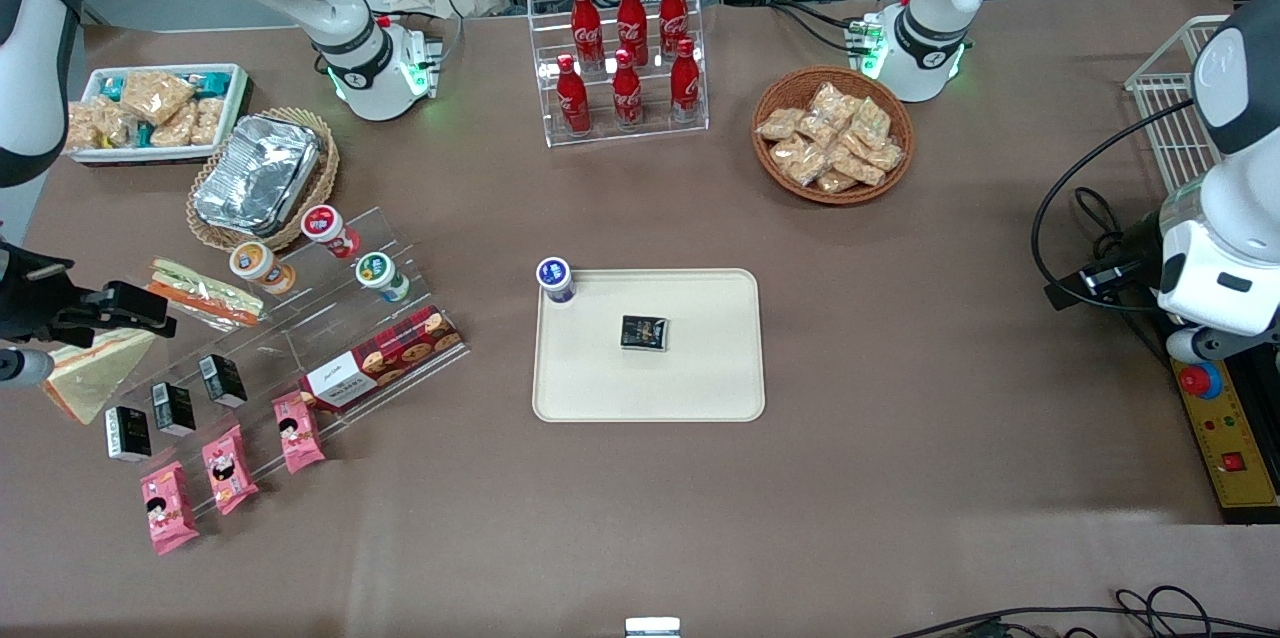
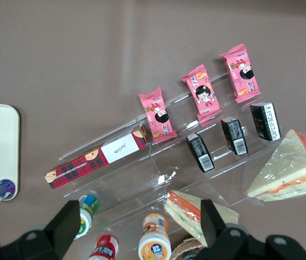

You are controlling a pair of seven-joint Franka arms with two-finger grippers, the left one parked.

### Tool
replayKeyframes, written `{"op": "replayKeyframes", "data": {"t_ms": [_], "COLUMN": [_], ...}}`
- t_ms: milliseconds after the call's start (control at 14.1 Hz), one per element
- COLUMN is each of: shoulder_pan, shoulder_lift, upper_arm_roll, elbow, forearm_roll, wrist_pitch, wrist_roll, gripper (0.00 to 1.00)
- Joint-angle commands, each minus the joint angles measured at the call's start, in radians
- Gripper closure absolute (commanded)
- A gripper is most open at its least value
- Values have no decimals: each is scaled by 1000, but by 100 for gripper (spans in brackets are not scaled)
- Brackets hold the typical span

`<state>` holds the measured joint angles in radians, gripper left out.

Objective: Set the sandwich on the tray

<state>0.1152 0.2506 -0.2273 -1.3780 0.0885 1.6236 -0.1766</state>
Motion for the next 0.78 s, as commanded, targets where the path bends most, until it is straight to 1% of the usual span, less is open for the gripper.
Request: {"op": "replayKeyframes", "data": {"t_ms": [0, 142, 425, 709], "shoulder_pan": [-8, -8, -12, -20], "shoulder_lift": [-10, -13, -5, 47], "upper_arm_roll": [-4, -4, -41, -151], "elbow": [-18, -23, -21, -23], "forearm_roll": [4, -24, -27, -26], "wrist_pitch": [15, 13, 24, 120], "wrist_roll": [9, 11, 72, 65], "gripper": [2, 1, 2, 2]}}
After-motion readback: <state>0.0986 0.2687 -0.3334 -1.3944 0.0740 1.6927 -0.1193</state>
